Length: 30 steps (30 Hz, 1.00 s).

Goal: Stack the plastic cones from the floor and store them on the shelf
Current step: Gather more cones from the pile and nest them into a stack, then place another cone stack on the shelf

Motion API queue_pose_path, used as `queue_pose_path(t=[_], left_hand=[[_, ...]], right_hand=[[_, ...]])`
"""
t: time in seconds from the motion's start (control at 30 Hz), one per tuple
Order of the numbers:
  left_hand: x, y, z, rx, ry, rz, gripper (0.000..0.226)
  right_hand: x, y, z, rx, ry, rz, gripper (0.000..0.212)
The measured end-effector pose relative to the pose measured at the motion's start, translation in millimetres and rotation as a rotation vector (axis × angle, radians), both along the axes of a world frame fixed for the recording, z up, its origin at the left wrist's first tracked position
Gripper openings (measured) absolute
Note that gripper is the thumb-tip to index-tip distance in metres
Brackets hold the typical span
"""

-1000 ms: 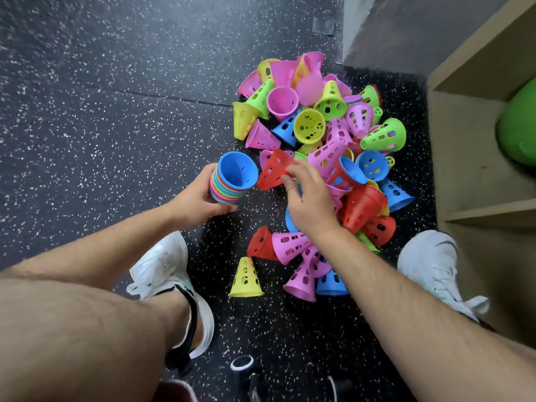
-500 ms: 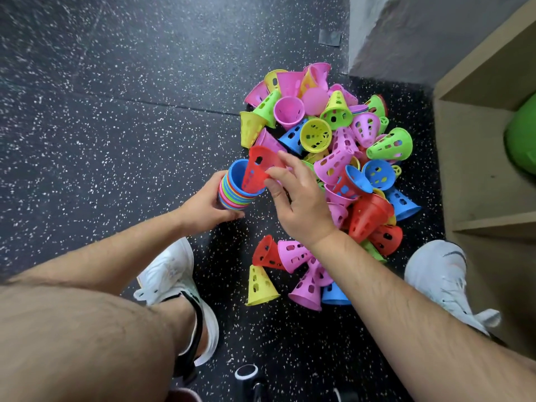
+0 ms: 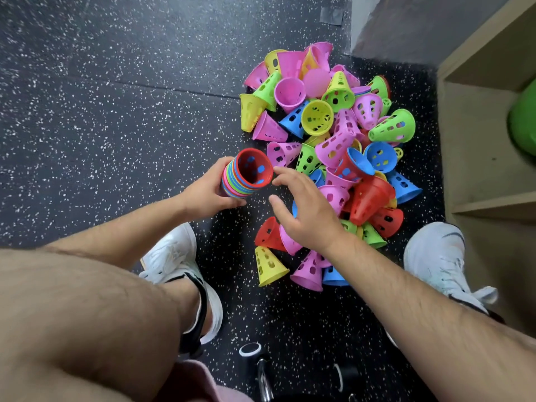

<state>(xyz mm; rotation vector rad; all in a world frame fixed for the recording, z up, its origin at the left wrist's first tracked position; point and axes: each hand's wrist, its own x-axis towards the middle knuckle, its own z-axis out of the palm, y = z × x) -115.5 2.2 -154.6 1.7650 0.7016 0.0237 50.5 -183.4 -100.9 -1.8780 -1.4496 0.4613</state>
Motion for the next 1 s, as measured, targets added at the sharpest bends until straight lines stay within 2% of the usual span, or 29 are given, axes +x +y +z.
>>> queue_pose_path(t=[0.13,0.27,0.43,0.63,0.83,1.0], left_hand=[[1,-2,3,0.030,0.004,-0.017,0.084],[6,-5,14,-0.003,-0.011,0.005,0.088],[43,12,77,-0.029,-0.088,-0.016,0.084],[131,55,236,0.052,-0.281,-0.035,0.063],[189,45,428,0.266,-0.511,-0.128,0.075],[210,-10,541,0.366,-0.727,-0.111,0.082]], right_hand=[[-2,0,-1,-0.013,0.019,-0.040,0.032],[-5,6,0,-0.013,0.033,-0.033,0.028],[29,32,56,0.105,-0.016,-0.109,0.017],[108,68,210,0.351,-0.150,-0.298,0.019],[155,55,368,0.660,-0.197,-0.474,0.020],[167,-7,465,0.741,-0.293,-0.555,0.028]])
